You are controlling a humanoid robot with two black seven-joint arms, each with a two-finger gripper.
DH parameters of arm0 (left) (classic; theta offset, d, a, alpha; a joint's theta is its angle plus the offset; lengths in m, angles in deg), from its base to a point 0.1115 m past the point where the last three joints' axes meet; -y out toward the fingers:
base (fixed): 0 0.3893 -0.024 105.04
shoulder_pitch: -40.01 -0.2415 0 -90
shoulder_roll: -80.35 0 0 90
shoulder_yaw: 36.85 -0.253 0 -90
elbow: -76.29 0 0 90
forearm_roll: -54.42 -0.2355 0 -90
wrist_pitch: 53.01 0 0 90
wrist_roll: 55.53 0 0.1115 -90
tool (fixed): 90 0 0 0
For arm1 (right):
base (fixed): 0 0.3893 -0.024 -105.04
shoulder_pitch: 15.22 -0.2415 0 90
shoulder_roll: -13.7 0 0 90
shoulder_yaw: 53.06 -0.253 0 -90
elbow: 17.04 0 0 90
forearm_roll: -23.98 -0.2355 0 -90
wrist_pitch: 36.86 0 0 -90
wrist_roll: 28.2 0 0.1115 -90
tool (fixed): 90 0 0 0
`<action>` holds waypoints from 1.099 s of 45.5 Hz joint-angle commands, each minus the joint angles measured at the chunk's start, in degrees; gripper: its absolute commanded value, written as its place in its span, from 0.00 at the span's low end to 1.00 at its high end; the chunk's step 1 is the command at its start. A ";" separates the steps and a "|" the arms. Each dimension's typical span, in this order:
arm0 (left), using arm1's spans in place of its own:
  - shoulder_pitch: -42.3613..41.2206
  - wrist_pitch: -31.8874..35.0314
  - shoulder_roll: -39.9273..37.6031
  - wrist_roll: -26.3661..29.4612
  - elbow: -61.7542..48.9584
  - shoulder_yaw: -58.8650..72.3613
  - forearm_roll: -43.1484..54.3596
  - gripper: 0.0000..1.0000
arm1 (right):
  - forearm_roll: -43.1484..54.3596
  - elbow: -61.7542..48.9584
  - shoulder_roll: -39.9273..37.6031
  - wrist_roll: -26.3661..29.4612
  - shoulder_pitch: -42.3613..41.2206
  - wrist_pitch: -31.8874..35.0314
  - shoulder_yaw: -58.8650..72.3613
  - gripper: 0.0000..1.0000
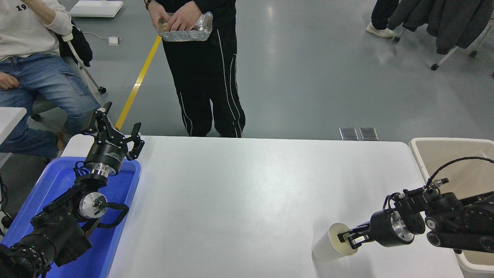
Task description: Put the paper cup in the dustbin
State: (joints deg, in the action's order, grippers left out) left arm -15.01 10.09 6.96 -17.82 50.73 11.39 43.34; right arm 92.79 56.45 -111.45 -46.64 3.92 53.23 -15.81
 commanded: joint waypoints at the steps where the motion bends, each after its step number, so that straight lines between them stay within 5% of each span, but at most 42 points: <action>1: 0.00 0.00 0.00 0.00 0.07 0.01 0.00 1.00 | -0.16 0.52 -2.64 -2.04 1.34 -0.01 -7.98 0.00; 13: 0.00 0.00 0.00 0.00 -0.01 0.01 0.00 1.00 | -7.98 2.45 -9.14 -10.12 0.73 3.24 -21.60 0.00; 34: 0.00 0.00 0.00 0.00 -0.01 0.01 0.00 1.00 | -19.32 1.75 -16.79 -10.30 -0.59 16.95 -41.73 0.00; 50: 0.00 0.00 0.00 0.00 0.07 0.01 0.00 1.00 | -24.42 -3.51 -17.76 -10.13 -1.21 18.10 -43.41 0.00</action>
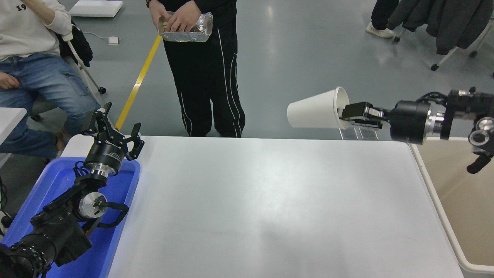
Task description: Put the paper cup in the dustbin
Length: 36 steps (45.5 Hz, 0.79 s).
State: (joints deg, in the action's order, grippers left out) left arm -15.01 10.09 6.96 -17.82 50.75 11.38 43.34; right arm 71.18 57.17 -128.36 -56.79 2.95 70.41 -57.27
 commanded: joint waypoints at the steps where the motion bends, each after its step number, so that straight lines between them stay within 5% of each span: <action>1: 0.00 0.00 0.00 0.00 -0.03 0.02 0.00 1.00 | -2.81 -5.47 -0.77 0.11 -0.15 0.83 -1.95 0.00; 36: 0.00 0.00 0.00 0.00 0.05 0.02 0.00 1.00 | -18.46 -77.45 20.50 4.41 6.88 0.92 7.02 0.00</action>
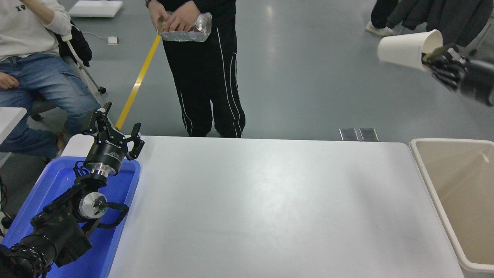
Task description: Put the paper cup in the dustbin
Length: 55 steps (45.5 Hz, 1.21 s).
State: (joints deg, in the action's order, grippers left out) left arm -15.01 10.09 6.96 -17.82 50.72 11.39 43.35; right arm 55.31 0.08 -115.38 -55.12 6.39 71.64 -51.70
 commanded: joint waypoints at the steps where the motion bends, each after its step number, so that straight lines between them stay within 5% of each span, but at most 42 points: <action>1: 0.01 0.00 0.00 0.00 -0.01 0.02 0.00 1.00 | -2.59 -21.41 7.79 3.54 3.78 -0.48 1.36 0.00; 28: 0.01 0.00 0.00 0.00 -0.01 0.02 0.00 1.00 | -5.41 -27.40 8.85 26.39 18.11 -10.15 1.10 0.00; 55: 0.01 0.00 0.00 0.00 -0.01 0.02 0.00 1.00 | -6.28 -27.05 21.33 27.19 29.89 -16.57 0.57 0.00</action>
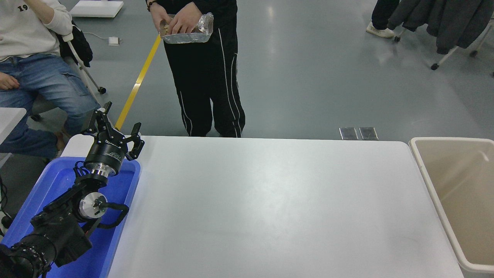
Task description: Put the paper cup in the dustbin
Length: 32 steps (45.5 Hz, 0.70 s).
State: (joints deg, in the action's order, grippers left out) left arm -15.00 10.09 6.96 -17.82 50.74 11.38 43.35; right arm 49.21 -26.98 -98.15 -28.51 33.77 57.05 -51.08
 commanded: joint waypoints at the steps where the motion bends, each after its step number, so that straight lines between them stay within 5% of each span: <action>1: -0.01 0.00 0.00 0.00 0.06 0.03 -0.01 1.00 | -0.19 0.01 4.26 0.57 2.51 -1.98 -0.06 0.00; 22: -0.01 0.00 0.00 0.00 -0.02 0.03 -0.01 1.00 | -0.19 0.01 4.53 0.49 2.25 -3.20 0.03 0.00; 23: -0.01 0.00 0.00 0.00 -0.02 0.03 -0.01 1.00 | -0.19 -0.08 4.44 0.40 2.25 -3.99 0.03 0.03; 28: -0.01 0.00 0.00 0.00 0.06 0.03 -0.01 1.00 | -0.19 0.10 4.35 0.31 1.98 -8.30 0.56 0.63; 32: -0.01 0.00 0.00 0.00 0.06 0.03 -0.01 1.00 | -0.27 0.45 4.18 0.13 1.63 -9.18 -0.06 0.87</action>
State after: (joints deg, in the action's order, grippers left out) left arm -15.01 10.09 6.96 -17.82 50.71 11.40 43.34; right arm 49.03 -26.91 -93.86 -28.10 35.89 51.93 -50.86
